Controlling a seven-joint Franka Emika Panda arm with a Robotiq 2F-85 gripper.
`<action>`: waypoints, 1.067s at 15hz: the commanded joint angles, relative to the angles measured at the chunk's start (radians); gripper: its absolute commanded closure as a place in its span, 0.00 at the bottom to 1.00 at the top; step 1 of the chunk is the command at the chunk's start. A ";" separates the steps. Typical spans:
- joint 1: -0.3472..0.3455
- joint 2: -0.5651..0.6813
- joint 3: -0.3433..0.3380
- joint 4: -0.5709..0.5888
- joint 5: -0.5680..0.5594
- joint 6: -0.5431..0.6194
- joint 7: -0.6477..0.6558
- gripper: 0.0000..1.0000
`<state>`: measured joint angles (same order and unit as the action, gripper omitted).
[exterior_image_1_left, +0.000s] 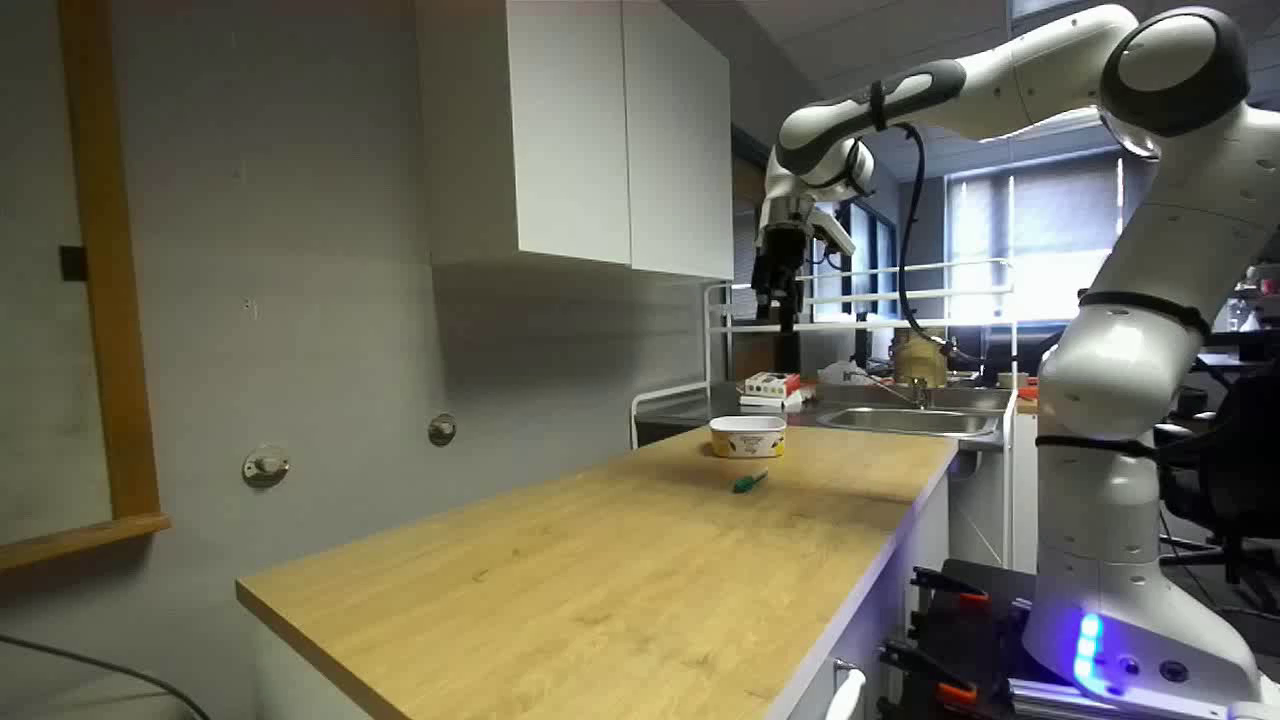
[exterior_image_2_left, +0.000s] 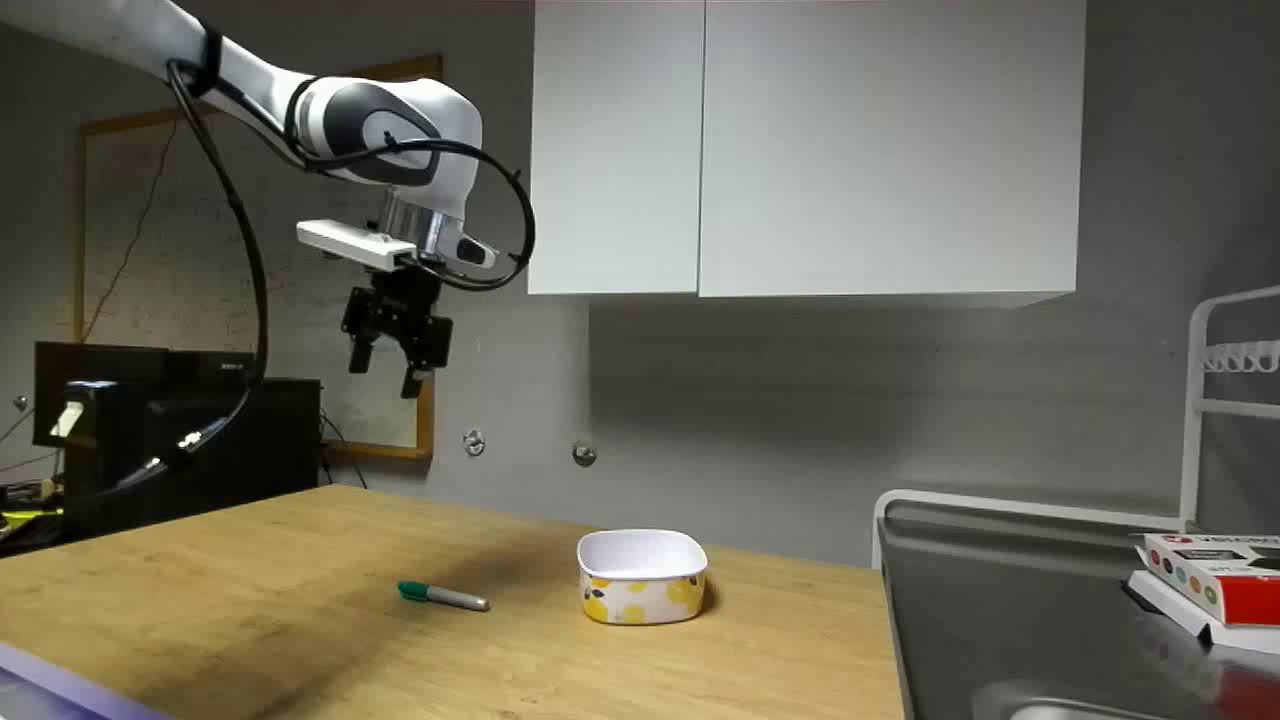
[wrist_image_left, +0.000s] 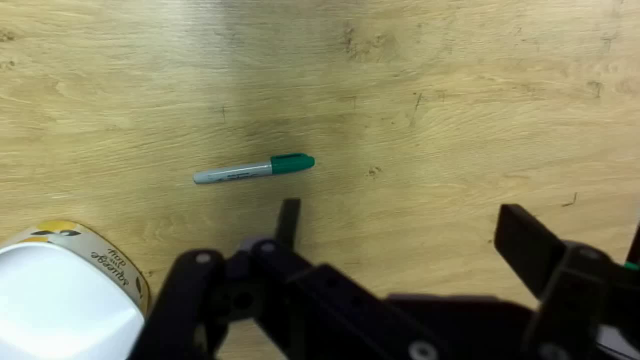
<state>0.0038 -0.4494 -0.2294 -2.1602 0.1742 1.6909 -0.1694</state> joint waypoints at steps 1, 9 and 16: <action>-0.032 0.004 0.025 0.003 0.011 -0.004 -0.011 0.00; -0.032 0.004 0.025 0.003 0.011 -0.004 -0.011 0.00; -0.030 0.081 0.046 0.028 -0.021 0.006 -0.033 0.00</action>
<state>-0.0104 -0.4307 -0.2104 -2.1598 0.1704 1.6933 -0.1695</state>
